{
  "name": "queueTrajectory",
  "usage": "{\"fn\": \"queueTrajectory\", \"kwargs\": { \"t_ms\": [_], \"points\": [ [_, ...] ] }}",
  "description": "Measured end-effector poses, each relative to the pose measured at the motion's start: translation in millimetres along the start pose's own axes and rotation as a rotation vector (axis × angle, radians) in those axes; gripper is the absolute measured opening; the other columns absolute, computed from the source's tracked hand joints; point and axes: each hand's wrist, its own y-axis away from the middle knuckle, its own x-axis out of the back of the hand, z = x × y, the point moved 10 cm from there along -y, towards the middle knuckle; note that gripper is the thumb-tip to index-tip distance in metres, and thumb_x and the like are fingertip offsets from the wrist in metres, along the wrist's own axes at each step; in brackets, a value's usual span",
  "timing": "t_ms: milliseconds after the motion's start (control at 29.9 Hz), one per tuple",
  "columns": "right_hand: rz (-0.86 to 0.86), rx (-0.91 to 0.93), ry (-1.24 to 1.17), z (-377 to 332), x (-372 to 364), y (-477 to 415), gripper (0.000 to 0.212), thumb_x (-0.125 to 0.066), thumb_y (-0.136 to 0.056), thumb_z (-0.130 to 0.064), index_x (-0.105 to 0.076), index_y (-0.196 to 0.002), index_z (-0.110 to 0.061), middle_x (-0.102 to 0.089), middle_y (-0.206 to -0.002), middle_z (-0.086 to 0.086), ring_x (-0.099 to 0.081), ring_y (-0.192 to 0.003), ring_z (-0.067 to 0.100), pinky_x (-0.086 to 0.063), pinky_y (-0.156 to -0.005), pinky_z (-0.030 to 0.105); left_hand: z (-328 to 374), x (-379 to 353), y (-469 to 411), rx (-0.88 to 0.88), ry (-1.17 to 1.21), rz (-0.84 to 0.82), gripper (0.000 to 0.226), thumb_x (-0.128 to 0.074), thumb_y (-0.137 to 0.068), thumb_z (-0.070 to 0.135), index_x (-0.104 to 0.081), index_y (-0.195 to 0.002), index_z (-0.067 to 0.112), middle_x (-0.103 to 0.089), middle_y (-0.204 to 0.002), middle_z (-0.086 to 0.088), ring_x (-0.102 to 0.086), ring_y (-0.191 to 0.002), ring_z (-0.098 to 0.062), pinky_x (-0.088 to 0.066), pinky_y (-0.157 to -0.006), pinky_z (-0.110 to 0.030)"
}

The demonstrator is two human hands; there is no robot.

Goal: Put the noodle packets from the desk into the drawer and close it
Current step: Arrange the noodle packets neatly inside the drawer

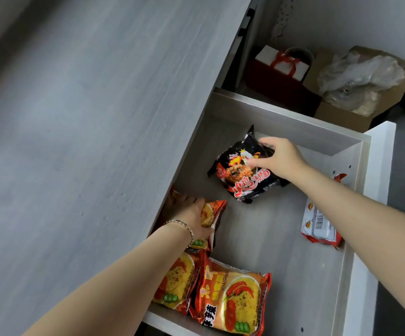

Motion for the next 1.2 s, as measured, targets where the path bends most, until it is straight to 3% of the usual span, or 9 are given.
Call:
{"fn": "queueTrajectory", "kwargs": {
  "t_ms": [100,167,368,535,635,802,936,1070,1203],
  "points": [
    [-0.145,0.049,-0.005,-14.0,-33.8,-26.7,0.052,-0.081,-0.069,-0.024,-0.065,-0.117,-0.014,-0.067,-0.109,0.002,-0.061,-0.108,0.021,-0.045,-0.092,0.031,-0.1,1.8,1.0,-0.006,-0.014,0.004,0.071,-0.06,-0.081,0.054,-0.035,-0.138,0.022,-0.036,-0.146,-0.001,-0.025,-0.139,-0.021,-0.018,-0.115,-0.04],
    [-0.189,0.063,0.032,-20.7,-53.6,-37.2,0.058,-0.079,-0.071,-0.025,-0.06,-0.125,-0.014,-0.065,-0.116,0.005,-0.059,-0.109,0.022,-0.044,-0.093,0.031,0.5,1.3,0.9,-0.014,-0.017,-0.012,0.072,-0.059,-0.081,0.055,-0.033,-0.139,0.021,-0.034,-0.147,0.0,-0.023,-0.14,-0.021,-0.017,-0.115,-0.041],
    [0.059,-0.044,0.336,2.9,-63.2,-31.2,0.061,-0.059,-0.084,-0.049,-0.044,-0.137,-0.024,-0.052,-0.13,0.011,-0.048,-0.121,0.034,-0.047,-0.092,0.041,2.3,2.1,0.2,-0.027,-0.027,-0.034,0.075,-0.057,-0.083,0.054,-0.028,-0.143,0.02,-0.031,-0.15,0.0,-0.021,-0.14,-0.021,-0.017,-0.115,-0.041],
    [0.269,-0.427,-0.111,65.6,-54.6,1.5,0.084,-0.071,-0.077,-0.04,-0.03,-0.141,-0.004,-0.038,-0.144,0.021,-0.036,-0.134,0.035,-0.033,-0.108,0.043,2.2,1.8,1.3,-0.032,-0.017,-0.036,0.073,-0.057,-0.084,0.054,-0.029,-0.142,0.019,-0.031,-0.149,-0.002,-0.022,-0.14,-0.022,-0.018,-0.114,-0.04],
    [0.179,-0.616,-0.46,91.4,-81.7,13.6,0.06,-0.066,-0.082,-0.038,-0.052,-0.122,0.005,-0.056,-0.131,0.022,-0.051,-0.121,0.038,-0.042,-0.104,0.05,2.1,1.0,2.2,-0.033,-0.028,-0.037,0.072,-0.057,-0.083,0.054,-0.03,-0.141,0.019,-0.032,-0.149,-0.002,-0.023,-0.14,-0.022,-0.018,-0.114,-0.041],
    [0.17,-0.578,-0.474,89.2,-86.7,11.7,0.033,-0.061,-0.087,-0.025,-0.063,-0.105,0.002,-0.066,-0.113,0.022,-0.061,-0.103,0.039,-0.049,-0.095,0.052,0.2,0.5,1.2,-0.011,-0.022,-0.035,0.081,-0.057,-0.083,0.055,-0.022,-0.145,0.018,-0.028,-0.152,-0.003,-0.02,-0.142,-0.022,-0.016,-0.116,-0.041],
    [0.144,-0.456,-0.415,71.3,-90.3,4.8,0.032,-0.063,-0.086,-0.017,-0.058,-0.112,0.0,-0.065,-0.109,0.022,-0.062,-0.097,0.039,-0.05,-0.093,0.053,-3.3,3.1,8.0,0.037,-0.019,0.067,0.108,-0.056,-0.081,0.059,0.011,-0.15,0.011,-0.01,-0.158,-0.008,-0.014,-0.146,-0.025,-0.008,-0.118,-0.045],
    [-0.011,-0.314,-0.329,45.5,-120.2,3.2,0.03,-0.058,-0.089,-0.012,-0.053,-0.118,-0.003,-0.058,-0.089,0.01,-0.06,-0.083,0.032,-0.055,-0.085,0.045,3.7,11.4,5.6,-0.043,-0.078,0.131,0.116,-0.061,-0.078,0.058,0.024,-0.147,0.021,0.025,-0.157,-0.01,0.021,-0.145,-0.027,0.01,-0.116,-0.049],
    [-0.055,-0.238,-0.186,42.3,-124.9,3.4,0.04,-0.053,-0.093,-0.019,-0.049,-0.131,-0.011,-0.061,-0.123,0.016,-0.058,-0.111,0.035,-0.047,-0.091,0.037,3.7,15.9,-11.1,-0.059,0.113,0.042,0.088,-0.052,-0.083,0.061,0.006,-0.147,0.044,0.029,-0.155,0.007,0.029,-0.143,-0.021,0.014,-0.114,-0.046]
  ]
}}
